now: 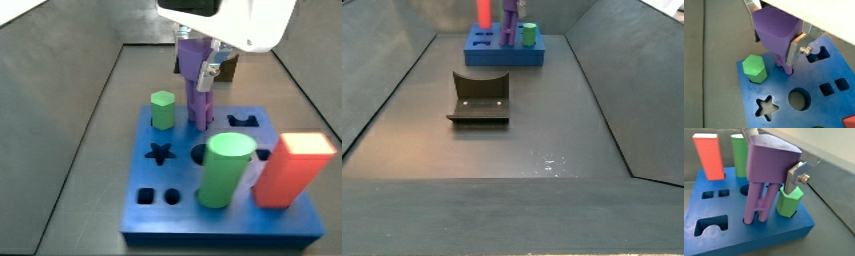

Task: Pick up the 3 prong object. Move up. Rotate the 3 prong object. Place the 3 prong object on the fixture. Regrasp the 3 prong object. Move to above the board. Insert the 3 prong object.
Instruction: Insert the 3 prong object.

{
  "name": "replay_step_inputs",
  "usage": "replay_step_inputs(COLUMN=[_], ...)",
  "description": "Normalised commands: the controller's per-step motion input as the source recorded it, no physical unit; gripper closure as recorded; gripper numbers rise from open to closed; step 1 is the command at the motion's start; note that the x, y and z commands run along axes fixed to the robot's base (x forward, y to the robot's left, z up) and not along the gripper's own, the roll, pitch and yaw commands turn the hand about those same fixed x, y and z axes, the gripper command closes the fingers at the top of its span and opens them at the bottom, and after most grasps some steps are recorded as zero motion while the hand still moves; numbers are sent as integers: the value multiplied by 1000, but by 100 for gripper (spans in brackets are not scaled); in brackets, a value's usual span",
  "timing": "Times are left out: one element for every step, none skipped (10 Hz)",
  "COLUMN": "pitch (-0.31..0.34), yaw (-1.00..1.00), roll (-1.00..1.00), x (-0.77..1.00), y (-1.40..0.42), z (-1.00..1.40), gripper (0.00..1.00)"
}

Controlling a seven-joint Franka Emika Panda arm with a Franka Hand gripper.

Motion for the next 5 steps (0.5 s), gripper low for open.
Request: replay_step_inputs(pitch=[0, 0, 0, 0, 0], yaw=[-554, -563, -563, -523, -9], roll=[120, 129, 106, 0, 0], x=[294, 386, 374, 0, 0], y=[-157, -154, -189, 0, 0], z=[-1000, -1000, -1000, -729, 0], gripper=[100, 100, 100, 100, 100])
